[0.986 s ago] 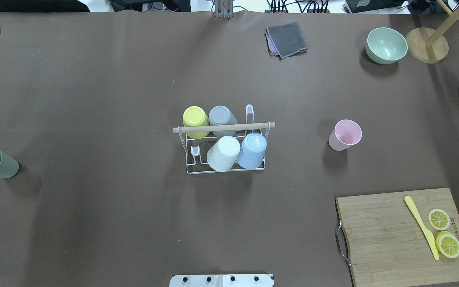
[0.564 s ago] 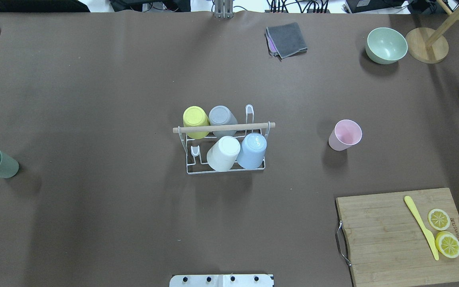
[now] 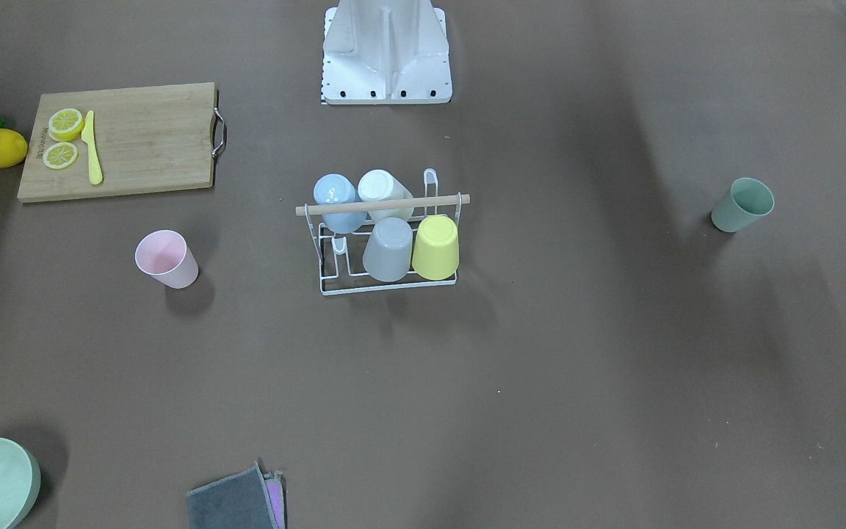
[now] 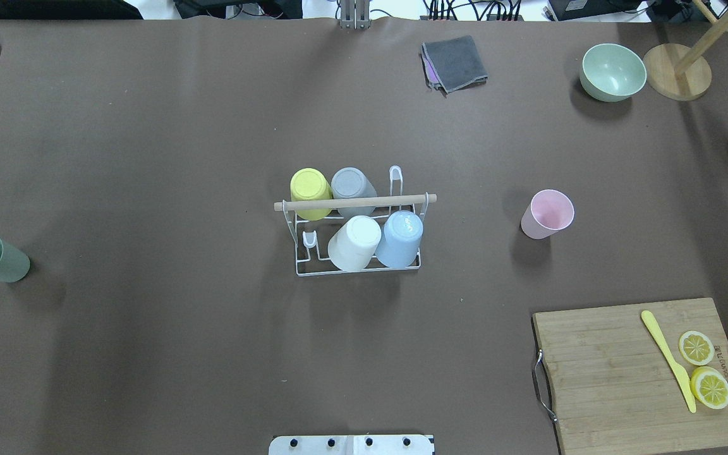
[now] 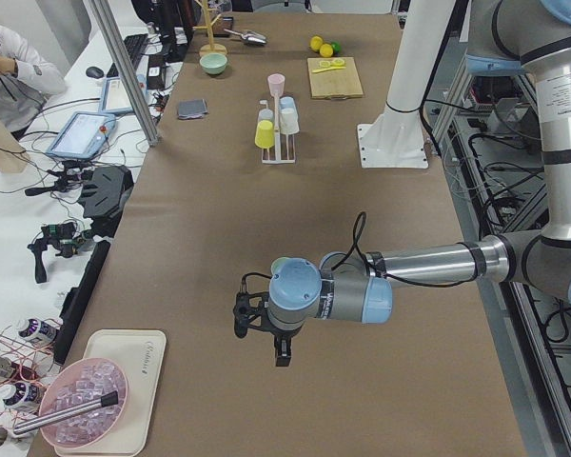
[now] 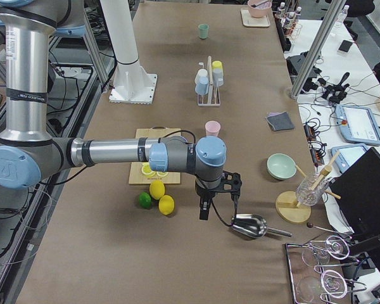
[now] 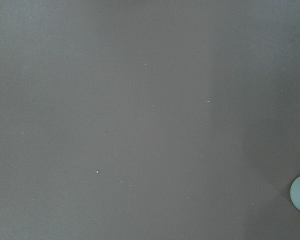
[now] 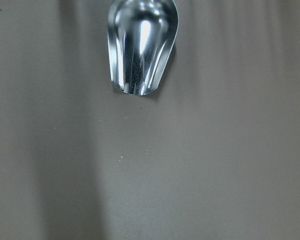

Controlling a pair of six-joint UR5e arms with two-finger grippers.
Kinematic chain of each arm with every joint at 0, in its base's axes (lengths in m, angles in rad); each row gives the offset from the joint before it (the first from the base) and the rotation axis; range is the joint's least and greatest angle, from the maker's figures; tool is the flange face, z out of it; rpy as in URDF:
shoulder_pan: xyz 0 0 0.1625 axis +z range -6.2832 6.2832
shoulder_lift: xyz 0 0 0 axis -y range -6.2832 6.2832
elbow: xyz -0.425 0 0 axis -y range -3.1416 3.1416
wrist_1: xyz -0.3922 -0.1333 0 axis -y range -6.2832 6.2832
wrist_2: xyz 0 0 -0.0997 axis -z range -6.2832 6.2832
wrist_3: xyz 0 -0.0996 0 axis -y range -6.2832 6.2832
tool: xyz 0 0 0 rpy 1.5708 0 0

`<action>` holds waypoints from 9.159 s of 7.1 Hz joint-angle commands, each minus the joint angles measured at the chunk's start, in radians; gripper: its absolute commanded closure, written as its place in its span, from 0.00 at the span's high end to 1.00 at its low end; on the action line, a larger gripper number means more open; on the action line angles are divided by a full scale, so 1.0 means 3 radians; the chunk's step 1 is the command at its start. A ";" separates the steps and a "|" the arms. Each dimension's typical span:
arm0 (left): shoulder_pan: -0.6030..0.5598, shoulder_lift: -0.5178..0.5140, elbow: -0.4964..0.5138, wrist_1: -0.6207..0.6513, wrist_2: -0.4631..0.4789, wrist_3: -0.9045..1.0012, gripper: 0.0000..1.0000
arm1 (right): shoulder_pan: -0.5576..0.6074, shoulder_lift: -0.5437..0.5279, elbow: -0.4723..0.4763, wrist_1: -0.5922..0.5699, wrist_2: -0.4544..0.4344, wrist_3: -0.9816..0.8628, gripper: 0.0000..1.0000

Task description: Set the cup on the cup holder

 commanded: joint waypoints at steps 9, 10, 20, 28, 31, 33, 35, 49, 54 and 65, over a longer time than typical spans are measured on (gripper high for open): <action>-0.0021 0.0018 0.0010 -0.0016 -0.0010 0.0002 0.98 | -0.0249 0.0448 0.0102 -0.0315 0.0244 0.0162 1.00; -0.0021 0.0028 0.0005 -0.0010 -0.0010 -0.0028 0.98 | -0.0453 0.0678 0.0086 -0.0433 0.0244 0.0335 1.00; 0.0361 -0.1597 0.1476 0.0036 0.0618 -0.0254 0.98 | -0.1579 0.2771 -0.1764 -0.0925 0.0408 0.0911 1.00; 0.0833 -0.2849 0.1938 0.2166 0.0901 -0.0259 0.98 | -0.1979 0.2807 -0.2189 -0.1292 0.0852 0.0480 1.00; 0.0858 -0.2988 0.2162 0.2306 0.0376 -0.0228 0.97 | -0.2045 0.2817 -0.2215 -0.1604 0.0975 0.0404 1.00; 0.1093 -0.3141 0.2539 0.2306 0.0292 -0.0197 0.97 | -0.2081 0.2817 -0.2347 -0.1615 0.1052 0.0358 1.00; 0.1247 -0.3218 0.2735 0.2321 0.0150 -0.0197 0.97 | -0.2071 0.2843 -0.2500 -0.1808 0.1052 -0.0151 1.00; 0.1687 -0.2953 0.2731 0.3840 -0.0127 0.1295 0.97 | -0.2244 0.2950 -0.2690 -0.2197 0.1216 -0.0235 1.00; 0.1794 -0.2871 0.2720 0.3830 -0.0153 0.1408 0.97 | -0.2270 0.2955 -0.2685 -0.2448 0.1231 -0.0480 0.98; 0.1988 -0.2697 0.2690 0.3840 -0.0158 0.1530 0.94 | -0.2285 0.2945 -0.2675 -0.2842 0.1374 -0.0844 0.31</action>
